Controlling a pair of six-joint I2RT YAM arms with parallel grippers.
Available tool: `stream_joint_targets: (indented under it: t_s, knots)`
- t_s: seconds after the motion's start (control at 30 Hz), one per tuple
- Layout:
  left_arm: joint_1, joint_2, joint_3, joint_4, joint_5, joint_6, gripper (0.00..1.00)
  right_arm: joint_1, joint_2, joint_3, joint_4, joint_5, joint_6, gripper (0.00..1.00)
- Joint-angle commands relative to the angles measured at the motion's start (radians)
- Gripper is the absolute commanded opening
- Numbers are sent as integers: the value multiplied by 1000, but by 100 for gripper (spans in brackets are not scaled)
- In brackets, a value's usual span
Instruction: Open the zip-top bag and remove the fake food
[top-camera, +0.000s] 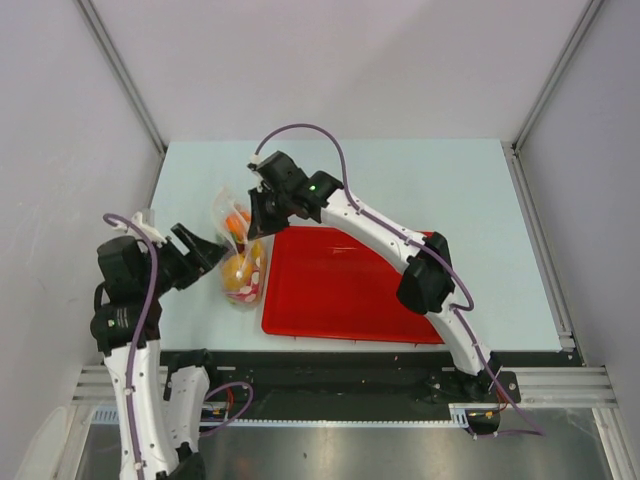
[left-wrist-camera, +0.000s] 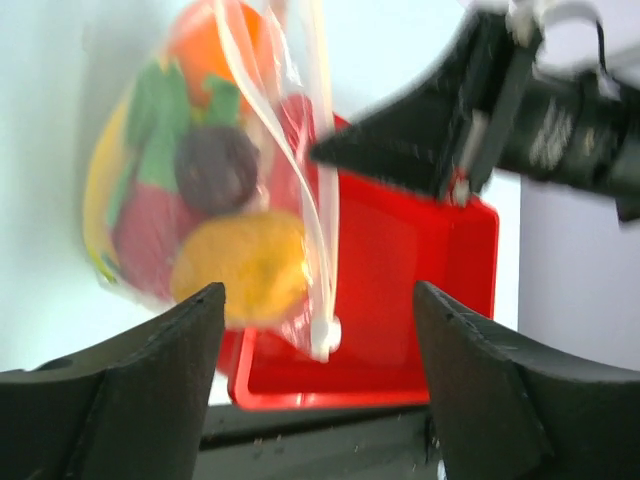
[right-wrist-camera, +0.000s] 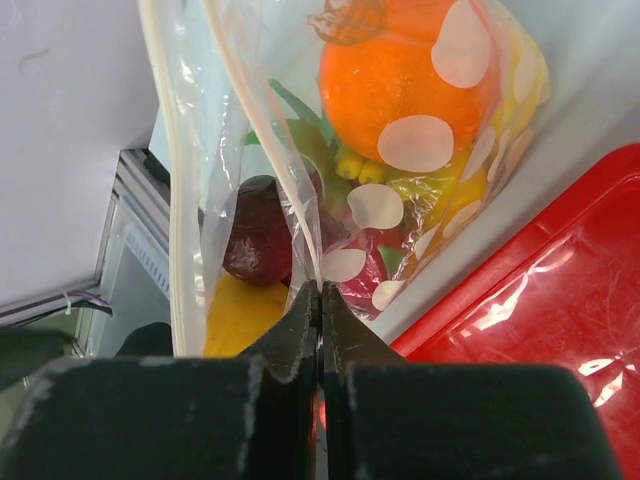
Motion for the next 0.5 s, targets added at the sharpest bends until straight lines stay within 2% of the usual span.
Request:
stream_joint_targets:
  t_s: [0.0,0.2,0.37,0.47]
  knots:
    - [3,101,-6,140,-119,-44,72,10,-67,-24,-9,12,-5,2]
    - [-50,273,20,264,-135,-40,69,15,-89,-39,-3,3,6,3]
    - [-142,385,57,295,-209,-38,77,21,-92,-44,-3,-7,4,3]
    - [-150,448,57,300,-228,-25,72,22,-108,-50,-4,3,-2,3]
